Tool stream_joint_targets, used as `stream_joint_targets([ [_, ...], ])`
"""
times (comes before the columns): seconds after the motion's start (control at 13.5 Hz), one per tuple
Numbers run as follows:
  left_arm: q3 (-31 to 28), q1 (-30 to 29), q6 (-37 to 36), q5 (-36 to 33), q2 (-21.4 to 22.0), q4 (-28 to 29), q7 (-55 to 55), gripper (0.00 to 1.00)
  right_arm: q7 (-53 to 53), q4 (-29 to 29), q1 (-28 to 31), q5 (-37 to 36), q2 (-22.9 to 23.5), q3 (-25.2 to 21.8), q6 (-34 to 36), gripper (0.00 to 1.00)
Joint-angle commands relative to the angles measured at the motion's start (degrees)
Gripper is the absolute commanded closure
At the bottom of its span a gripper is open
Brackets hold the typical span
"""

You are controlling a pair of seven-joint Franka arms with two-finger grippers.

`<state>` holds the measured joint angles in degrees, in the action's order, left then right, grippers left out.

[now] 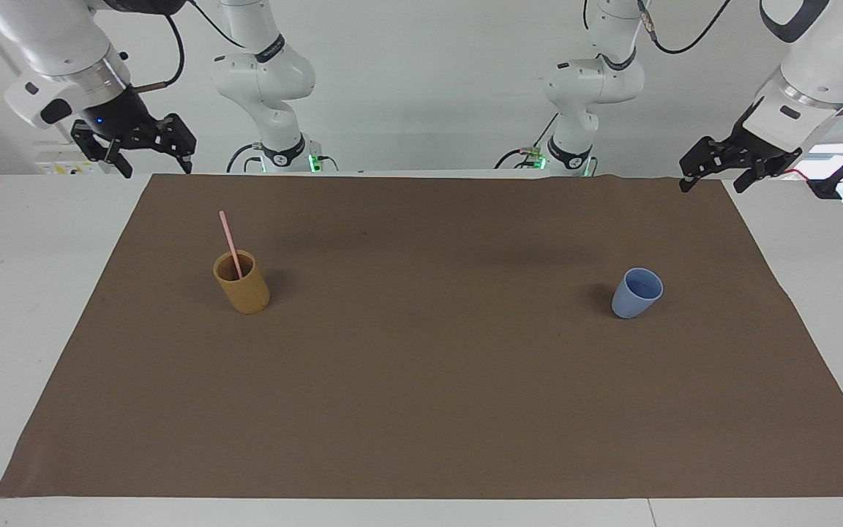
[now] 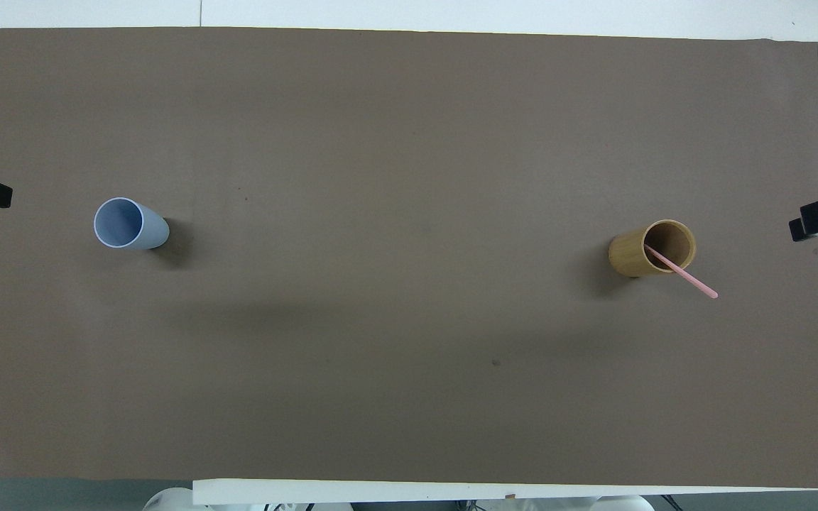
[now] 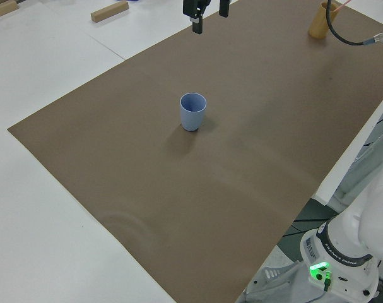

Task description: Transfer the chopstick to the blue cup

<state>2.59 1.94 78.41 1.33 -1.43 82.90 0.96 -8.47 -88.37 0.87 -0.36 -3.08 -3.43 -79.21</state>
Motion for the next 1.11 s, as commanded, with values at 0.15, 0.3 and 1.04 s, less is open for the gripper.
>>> stream_joint_targets([
  [0.15, 0.22, -0.01, -0.62, -0.89, 0.64, 0.33, -0.25, 0.00, 0.56, -0.05, 0.18, 0.45, -0.26, 0.27, -0.33, 0.00],
  [0.3, 0.14, -0.36, 2.69, -1.67, 1.60, 2.95, -0.43, 0.00, 0.65, -0.23, 0.44, 0.54, -0.35, 0.27, -0.24, 0.00],
  [1.04, -0.13, -4.14, 42.69, -2.73, 5.40, 37.86, -1.75, 0.00, 0.12, -8.10, -0.43, 1.06, -3.50, 0.44, -4.86, 0.00],
])
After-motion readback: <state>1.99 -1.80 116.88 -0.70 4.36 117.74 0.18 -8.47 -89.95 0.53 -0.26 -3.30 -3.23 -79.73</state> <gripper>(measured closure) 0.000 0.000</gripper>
